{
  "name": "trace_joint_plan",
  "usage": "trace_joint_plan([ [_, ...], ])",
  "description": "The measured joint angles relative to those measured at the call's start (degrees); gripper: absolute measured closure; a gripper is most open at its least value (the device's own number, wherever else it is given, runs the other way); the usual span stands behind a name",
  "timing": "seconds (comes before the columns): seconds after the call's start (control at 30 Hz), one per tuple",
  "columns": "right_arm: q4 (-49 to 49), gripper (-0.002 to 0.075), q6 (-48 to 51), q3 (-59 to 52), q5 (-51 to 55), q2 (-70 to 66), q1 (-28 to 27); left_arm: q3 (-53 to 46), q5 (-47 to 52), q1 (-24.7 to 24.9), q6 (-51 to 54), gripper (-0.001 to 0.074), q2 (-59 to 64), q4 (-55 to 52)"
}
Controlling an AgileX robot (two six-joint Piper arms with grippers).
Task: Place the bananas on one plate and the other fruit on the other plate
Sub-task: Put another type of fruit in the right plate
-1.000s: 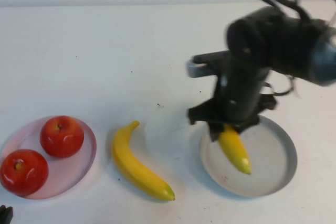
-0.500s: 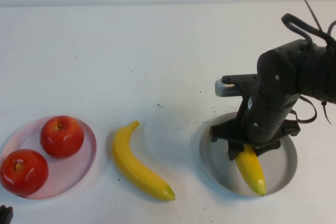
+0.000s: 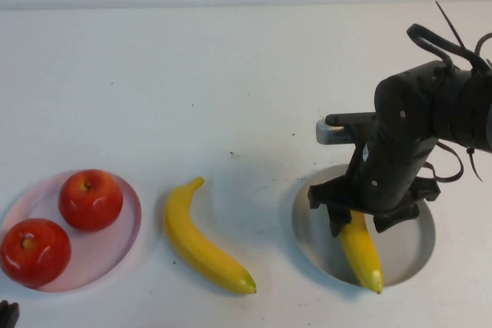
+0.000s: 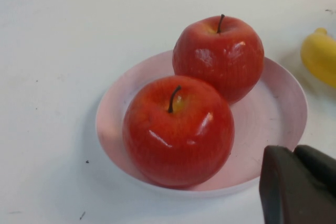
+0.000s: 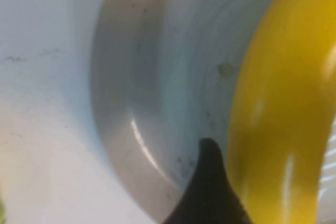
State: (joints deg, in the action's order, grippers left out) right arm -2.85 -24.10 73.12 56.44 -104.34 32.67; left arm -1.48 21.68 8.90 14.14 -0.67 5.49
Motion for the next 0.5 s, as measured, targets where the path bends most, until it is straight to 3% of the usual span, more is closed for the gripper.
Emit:
trace_joint_plan([
  [0.2,-0.75,0.0279,2.52,4.82,2.6,1.92,1.8,0.0,0.0,0.0,0.0,0.0733,0.0,0.0],
  [0.5,-6.07,0.0286,24.1,13.4,-1.75,-2.2,14.22,0.0,0.0,0.0,0.0,0.0733,0.0,0.0],
])
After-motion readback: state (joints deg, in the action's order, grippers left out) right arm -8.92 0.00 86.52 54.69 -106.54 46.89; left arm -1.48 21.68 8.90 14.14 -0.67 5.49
